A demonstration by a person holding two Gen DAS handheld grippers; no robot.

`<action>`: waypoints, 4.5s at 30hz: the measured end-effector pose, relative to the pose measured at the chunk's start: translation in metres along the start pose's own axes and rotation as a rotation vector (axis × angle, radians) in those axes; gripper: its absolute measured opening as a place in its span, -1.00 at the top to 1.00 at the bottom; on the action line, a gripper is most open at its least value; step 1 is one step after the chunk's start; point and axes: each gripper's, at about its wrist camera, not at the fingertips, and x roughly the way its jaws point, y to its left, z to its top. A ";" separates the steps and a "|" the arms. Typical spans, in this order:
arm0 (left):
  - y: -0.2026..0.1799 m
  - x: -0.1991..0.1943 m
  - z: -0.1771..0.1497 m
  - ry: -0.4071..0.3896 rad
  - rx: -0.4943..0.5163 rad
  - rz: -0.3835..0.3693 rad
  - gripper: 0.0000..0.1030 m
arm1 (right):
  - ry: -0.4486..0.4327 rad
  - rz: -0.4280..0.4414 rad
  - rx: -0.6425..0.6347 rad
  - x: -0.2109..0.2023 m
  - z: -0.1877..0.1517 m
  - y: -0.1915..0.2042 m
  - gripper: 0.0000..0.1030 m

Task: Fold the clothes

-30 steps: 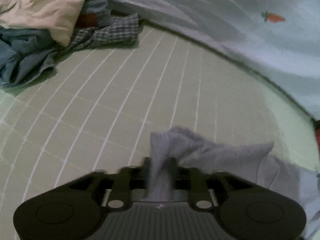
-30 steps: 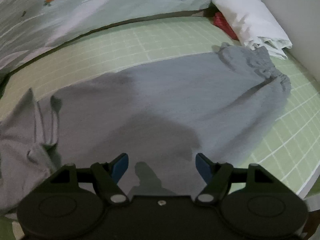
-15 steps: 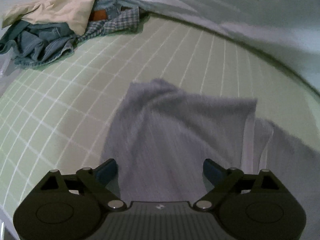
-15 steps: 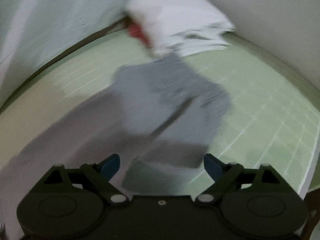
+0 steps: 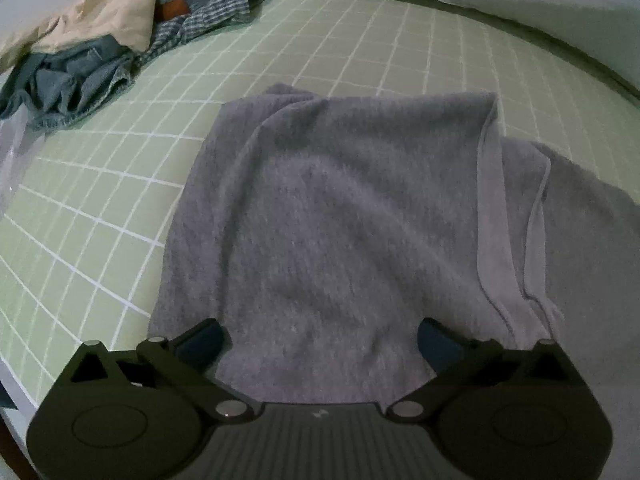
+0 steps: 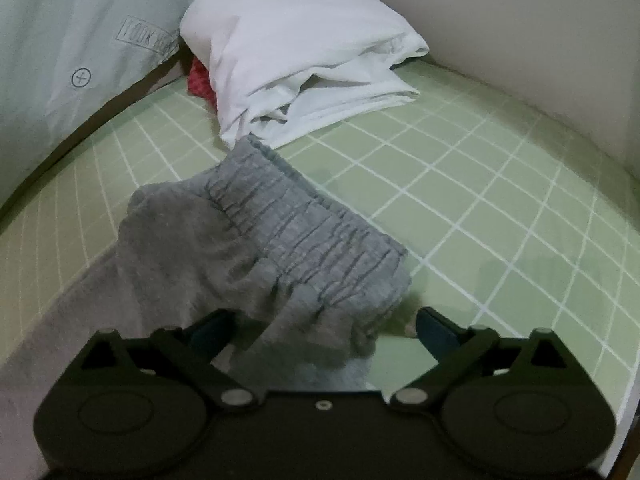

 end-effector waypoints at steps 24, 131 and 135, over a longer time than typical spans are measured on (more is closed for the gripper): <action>0.057 -0.041 0.038 -0.127 0.065 -0.100 -1.00 | -0.109 0.342 -0.581 -0.146 -0.124 0.161 0.57; -0.078 -0.078 0.070 -0.060 -0.006 -0.879 0.84 | 0.025 0.284 -0.221 -0.124 -0.067 0.115 -0.55; -0.123 -0.062 0.049 0.042 -0.018 -0.781 0.75 | 0.065 0.296 -0.245 -0.114 -0.063 0.092 -0.55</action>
